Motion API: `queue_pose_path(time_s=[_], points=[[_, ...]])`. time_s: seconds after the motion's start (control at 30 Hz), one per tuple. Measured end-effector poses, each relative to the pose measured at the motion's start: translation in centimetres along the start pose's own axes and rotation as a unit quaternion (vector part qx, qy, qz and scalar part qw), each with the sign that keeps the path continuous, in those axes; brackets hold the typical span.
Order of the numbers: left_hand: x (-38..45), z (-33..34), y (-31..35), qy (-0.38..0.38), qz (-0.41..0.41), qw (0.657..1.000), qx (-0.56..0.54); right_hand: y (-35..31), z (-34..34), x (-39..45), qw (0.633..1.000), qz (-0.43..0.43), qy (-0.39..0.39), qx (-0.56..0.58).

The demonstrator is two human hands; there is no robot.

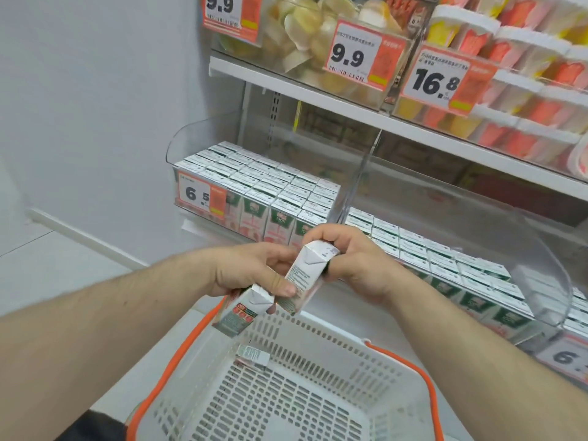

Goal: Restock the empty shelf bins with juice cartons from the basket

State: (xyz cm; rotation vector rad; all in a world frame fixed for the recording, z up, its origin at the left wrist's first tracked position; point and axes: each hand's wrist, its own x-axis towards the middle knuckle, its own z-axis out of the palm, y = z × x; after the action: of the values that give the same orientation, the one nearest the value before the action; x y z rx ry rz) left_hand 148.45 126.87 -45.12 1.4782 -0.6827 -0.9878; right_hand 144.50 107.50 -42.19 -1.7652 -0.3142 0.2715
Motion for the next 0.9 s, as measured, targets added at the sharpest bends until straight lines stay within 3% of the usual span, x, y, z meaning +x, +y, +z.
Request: queue_pose_path(time_s=[0.07, 0.17, 0.3, 0.43, 0.57, 0.67, 0.77, 0.83, 0.9], points=[[-0.4, -0.1, -0.2, 0.046, -0.004, 0.999, -0.005, 0.4, 0.0, 0.3, 0.999, -0.005, 0.038, -0.029], [-0.5, -0.7, -1.2, 0.205, 0.049, 0.972, 0.108, 0.7, 0.6, 0.5, 0.984, -0.015, 0.158, -0.083], [-0.6, -1.0, -1.7, 0.415, 0.127, 0.858, 0.274, -0.1, 1.6, 0.8, 0.960, 0.034, 0.276, -0.022], [-0.5, -1.6, -1.9, 0.505, 0.155, 0.731, 0.431, -1.1, 3.3, 1.9, 0.965, 0.121, 0.215, 0.089], [-0.5, -2.2, -1.4, 0.513, 0.202, 0.652, 0.520, -2.5, 4.5, 3.8, 0.962, 0.178, 0.167, 0.125], [-0.7, -2.9, -0.8, 0.510, 0.194, 0.649, 0.530, -3.9, 4.8, 5.1, 0.955, 0.173, 0.203, 0.133], [-0.9, -3.9, 0.7, 0.539, 0.120, 0.704, 0.447, -5.7, 4.1, 6.7, 0.954, 0.114, 0.261, 0.097], [-1.2, -5.3, 1.4, 0.565, 0.078, 0.733, 0.370, -6.7, 3.2, 8.3, 0.954, 0.055, 0.293, -0.030], [-1.3, -6.8, 1.5, 0.589, 0.041, 0.759, 0.275, -7.3, 2.3, 10.2, 0.929, 0.003, 0.295, -0.225]])
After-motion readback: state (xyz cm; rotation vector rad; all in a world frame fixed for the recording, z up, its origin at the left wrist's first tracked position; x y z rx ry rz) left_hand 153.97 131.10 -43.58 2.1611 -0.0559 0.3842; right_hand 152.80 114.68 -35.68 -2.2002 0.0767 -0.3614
